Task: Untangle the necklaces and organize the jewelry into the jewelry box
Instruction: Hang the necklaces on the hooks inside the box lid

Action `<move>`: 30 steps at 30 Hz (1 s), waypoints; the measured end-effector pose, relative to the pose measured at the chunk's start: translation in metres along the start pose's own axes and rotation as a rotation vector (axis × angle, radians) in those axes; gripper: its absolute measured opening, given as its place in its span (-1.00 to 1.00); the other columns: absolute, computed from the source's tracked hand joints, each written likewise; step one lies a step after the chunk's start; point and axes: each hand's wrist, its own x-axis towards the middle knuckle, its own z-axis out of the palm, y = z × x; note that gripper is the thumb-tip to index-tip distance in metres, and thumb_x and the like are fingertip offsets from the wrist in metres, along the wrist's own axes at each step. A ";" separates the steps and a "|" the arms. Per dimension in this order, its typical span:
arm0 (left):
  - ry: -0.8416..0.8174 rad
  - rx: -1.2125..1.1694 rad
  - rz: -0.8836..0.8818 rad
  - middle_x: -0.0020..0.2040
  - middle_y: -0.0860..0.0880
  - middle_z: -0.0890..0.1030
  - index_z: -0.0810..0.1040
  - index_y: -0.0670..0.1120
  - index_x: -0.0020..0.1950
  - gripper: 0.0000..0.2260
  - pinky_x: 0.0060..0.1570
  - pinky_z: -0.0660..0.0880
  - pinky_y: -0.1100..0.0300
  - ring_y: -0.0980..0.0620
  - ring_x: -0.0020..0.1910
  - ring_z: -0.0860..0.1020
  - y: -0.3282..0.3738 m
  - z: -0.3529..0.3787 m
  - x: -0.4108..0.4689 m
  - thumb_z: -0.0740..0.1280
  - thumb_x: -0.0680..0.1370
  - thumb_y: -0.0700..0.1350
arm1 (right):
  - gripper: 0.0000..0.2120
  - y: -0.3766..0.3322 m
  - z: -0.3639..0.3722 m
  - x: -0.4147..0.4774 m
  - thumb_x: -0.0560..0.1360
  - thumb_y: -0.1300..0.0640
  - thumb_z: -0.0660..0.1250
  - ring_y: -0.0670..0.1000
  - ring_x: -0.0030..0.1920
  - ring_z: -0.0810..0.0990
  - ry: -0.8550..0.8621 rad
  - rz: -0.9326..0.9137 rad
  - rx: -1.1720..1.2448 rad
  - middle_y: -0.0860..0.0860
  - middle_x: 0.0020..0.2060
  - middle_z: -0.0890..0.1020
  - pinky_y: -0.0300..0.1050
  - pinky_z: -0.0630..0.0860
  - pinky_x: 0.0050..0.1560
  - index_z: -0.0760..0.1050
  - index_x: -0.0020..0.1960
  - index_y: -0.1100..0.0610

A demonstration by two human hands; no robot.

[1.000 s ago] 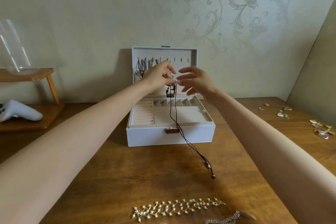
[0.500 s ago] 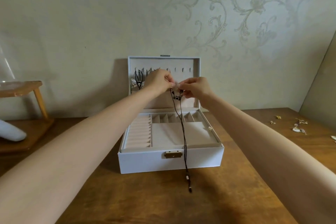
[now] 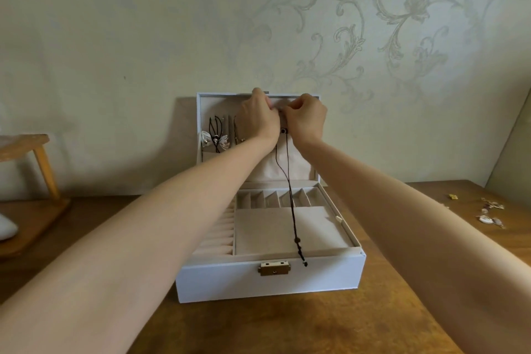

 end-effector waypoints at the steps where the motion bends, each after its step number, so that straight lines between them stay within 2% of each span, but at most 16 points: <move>1: 0.007 0.004 0.007 -0.06 -0.06 0.60 0.50 -0.10 -0.03 -0.88 -0.29 0.27 0.16 -0.07 -0.11 0.53 0.001 0.001 -0.001 0.24 0.49 -0.25 | -0.90 -0.001 0.000 0.000 0.40 0.30 0.28 0.04 -0.22 0.50 0.005 -0.021 -0.027 0.01 -0.32 0.52 -0.14 0.39 -0.23 0.44 -0.25 0.15; 6: -0.017 0.128 0.006 0.05 -0.09 0.60 0.52 -0.14 0.09 -0.81 -0.22 0.28 0.15 -0.11 0.05 0.54 0.004 0.002 0.005 0.21 0.52 -0.27 | -0.93 -0.001 0.000 0.003 0.40 0.28 0.23 0.12 -0.21 0.50 -0.029 -0.037 -0.218 0.06 -0.29 0.53 -0.11 0.36 -0.26 0.48 -0.21 0.19; 8: -0.036 0.157 -0.003 0.08 -0.10 0.60 0.53 -0.15 0.11 -0.79 -0.20 0.29 0.16 -0.11 0.09 0.53 0.004 0.002 0.005 0.21 0.51 -0.28 | -0.89 0.000 -0.001 0.000 0.39 0.28 0.25 0.16 -0.20 0.53 -0.039 -0.013 -0.228 0.10 -0.30 0.53 -0.08 0.40 -0.27 0.54 -0.18 0.28; 11: -0.062 0.147 -0.037 0.08 -0.10 0.60 0.55 -0.14 0.07 -0.81 -0.21 0.33 0.13 -0.11 0.08 0.54 0.001 0.003 0.000 0.23 0.51 -0.28 | -0.83 0.001 -0.003 -0.005 0.37 0.32 0.24 0.22 -0.17 0.56 -0.031 0.029 -0.200 0.20 -0.25 0.60 0.04 0.51 -0.17 0.56 -0.12 0.37; 14: -0.079 0.169 -0.026 0.06 -0.11 0.59 0.53 -0.14 0.08 -0.83 -0.24 0.28 0.12 -0.11 0.04 0.54 -0.001 0.003 -0.007 0.23 0.53 -0.27 | -0.83 0.005 -0.001 -0.009 0.37 0.33 0.23 0.17 -0.27 0.52 -0.039 0.060 -0.155 0.23 -0.24 0.61 0.07 0.53 -0.19 0.54 -0.14 0.41; 17: -0.109 0.186 0.015 0.03 -0.11 0.58 0.51 -0.15 0.07 -0.87 -0.25 0.29 0.11 -0.12 0.00 0.54 -0.003 0.001 -0.013 0.23 0.55 -0.24 | -0.87 0.006 -0.001 -0.013 0.42 0.30 0.24 0.13 -0.28 0.51 -0.060 0.090 -0.133 0.15 -0.34 0.53 -0.02 0.46 -0.29 0.51 -0.23 0.34; 20: -0.142 0.146 0.059 -0.01 -0.06 0.59 0.49 -0.14 0.05 -0.90 -0.26 0.29 0.13 -0.07 -0.03 0.54 -0.008 -0.003 -0.023 0.27 0.55 -0.19 | -0.86 0.011 -0.006 -0.023 0.46 0.24 0.24 0.12 -0.15 0.57 -0.106 0.119 -0.104 0.07 -0.23 0.56 -0.01 0.54 -0.11 0.55 -0.08 0.27; 23: -0.117 0.110 0.055 0.02 -0.01 0.59 0.46 -0.10 0.04 -0.84 -0.33 0.28 0.24 0.02 -0.09 0.52 -0.016 -0.014 -0.036 0.34 0.54 -0.07 | -0.82 0.022 -0.012 -0.038 0.45 0.17 0.28 0.10 -0.10 0.60 -0.109 0.151 -0.051 0.03 -0.12 0.57 0.04 0.58 -0.05 0.47 0.03 0.17; 25: -0.105 0.123 0.014 -0.02 0.00 0.60 0.47 -0.09 0.02 -0.89 -0.36 0.26 0.26 0.06 -0.15 0.46 -0.025 -0.022 -0.045 0.31 0.55 -0.09 | -0.82 0.027 -0.019 -0.049 0.43 0.18 0.28 0.13 -0.24 0.64 -0.153 0.206 -0.013 0.10 -0.09 0.59 0.02 0.62 -0.20 0.42 0.02 0.16; 28: -0.208 0.211 -0.046 0.00 0.01 0.61 0.51 -0.07 0.01 -0.93 -0.27 0.35 0.18 0.05 -0.15 0.46 -0.039 -0.030 -0.060 0.25 0.57 -0.15 | -0.88 0.026 -0.028 -0.068 0.48 0.27 0.29 0.03 -0.54 0.56 -0.357 0.337 0.040 0.19 -0.15 0.59 -0.18 0.53 -0.53 0.45 0.01 0.26; 30: -0.286 0.192 -0.034 0.09 0.03 0.60 0.53 -0.07 0.03 -0.88 -0.25 0.39 0.19 0.06 -0.11 0.48 -0.043 -0.031 -0.070 0.23 0.57 -0.19 | -0.94 0.020 -0.028 -0.078 0.48 0.31 0.32 0.00 -0.56 0.53 -0.488 0.471 0.148 0.19 -0.26 0.56 -0.25 0.47 -0.58 0.48 -0.07 0.30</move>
